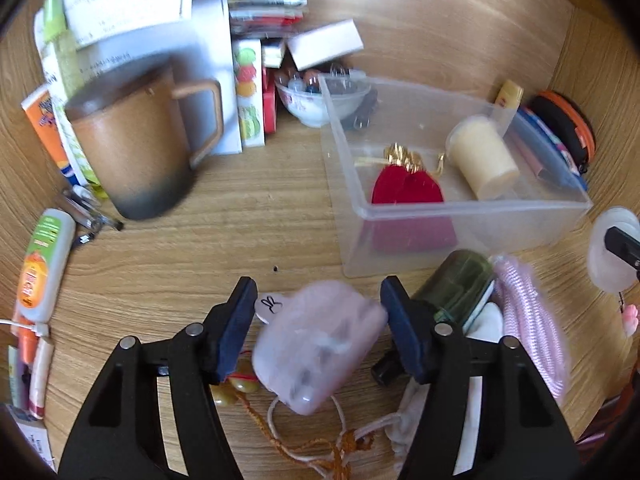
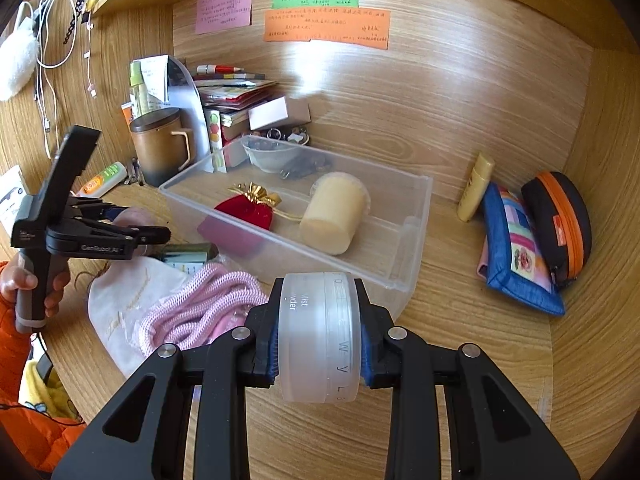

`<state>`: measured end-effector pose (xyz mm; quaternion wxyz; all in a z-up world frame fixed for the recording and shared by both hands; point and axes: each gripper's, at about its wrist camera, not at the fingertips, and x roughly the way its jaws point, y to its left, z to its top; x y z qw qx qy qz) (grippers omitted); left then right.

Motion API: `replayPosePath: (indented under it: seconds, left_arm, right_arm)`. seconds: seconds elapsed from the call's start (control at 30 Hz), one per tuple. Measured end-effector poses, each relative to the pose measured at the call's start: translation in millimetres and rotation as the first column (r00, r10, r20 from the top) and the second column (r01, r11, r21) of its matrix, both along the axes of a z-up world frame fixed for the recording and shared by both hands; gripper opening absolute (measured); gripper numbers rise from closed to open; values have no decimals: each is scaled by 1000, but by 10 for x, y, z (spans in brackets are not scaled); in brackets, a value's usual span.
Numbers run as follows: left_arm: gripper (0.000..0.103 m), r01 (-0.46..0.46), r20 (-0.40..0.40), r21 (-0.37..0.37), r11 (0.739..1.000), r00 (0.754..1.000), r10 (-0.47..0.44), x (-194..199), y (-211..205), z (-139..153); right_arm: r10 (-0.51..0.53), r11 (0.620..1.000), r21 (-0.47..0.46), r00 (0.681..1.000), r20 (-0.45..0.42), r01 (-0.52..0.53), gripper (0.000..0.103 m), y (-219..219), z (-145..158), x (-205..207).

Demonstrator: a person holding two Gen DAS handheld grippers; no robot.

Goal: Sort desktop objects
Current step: 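Lift the clear container with right tool while left tool grasps the pink round compact, then carry the pink compact with left tool while right tool carries the clear container over the bin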

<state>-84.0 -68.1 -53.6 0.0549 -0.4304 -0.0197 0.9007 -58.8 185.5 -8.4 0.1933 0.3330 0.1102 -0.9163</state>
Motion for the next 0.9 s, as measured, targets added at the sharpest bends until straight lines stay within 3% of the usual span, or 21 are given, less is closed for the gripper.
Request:
replayPosePath:
  seconds: [0.1, 0.2, 0.33, 0.47, 0.57, 0.77, 0.9]
  left_arm:
    - [63, -4, -24, -7, 1000, 1000, 4, 42, -29, 84]
    - [51, -2, -39, -7, 1000, 999, 2, 87, -56, 154]
    - [51, 12, -47, -40, 999, 999, -13, 106, -25, 151]
    - [51, 27, -1, -30, 999, 1000, -27, 102, -16, 68]
    - [59, 22, 22, -44, 999, 1000, -21, 96, -24, -35]
    - [63, 7, 74, 0, 1000, 997, -7, 48, -115, -188]
    - [63, 0, 63, 15, 1000, 998, -1, 72, -178, -211]
  right_arm:
    - [7, 1000, 1, 1000, -10, -7, 27, -17, 33, -15]
    - [12, 1000, 5, 1000, -20, -12, 27, -31, 72, -31]
    - [15, 1000, 9, 999, -33, -14, 27, -36, 123, -57]
    - [29, 1000, 12, 999, -33, -28, 27, -70, 124, -72]
    - [40, 999, 16, 999, -27, -40, 27, -103, 106, -83]
    - [50, 999, 16, 999, -17, -50, 27, -144, 94, -131]
    - [61, 998, 23, 998, -18, -61, 27, -184, 89, -155]
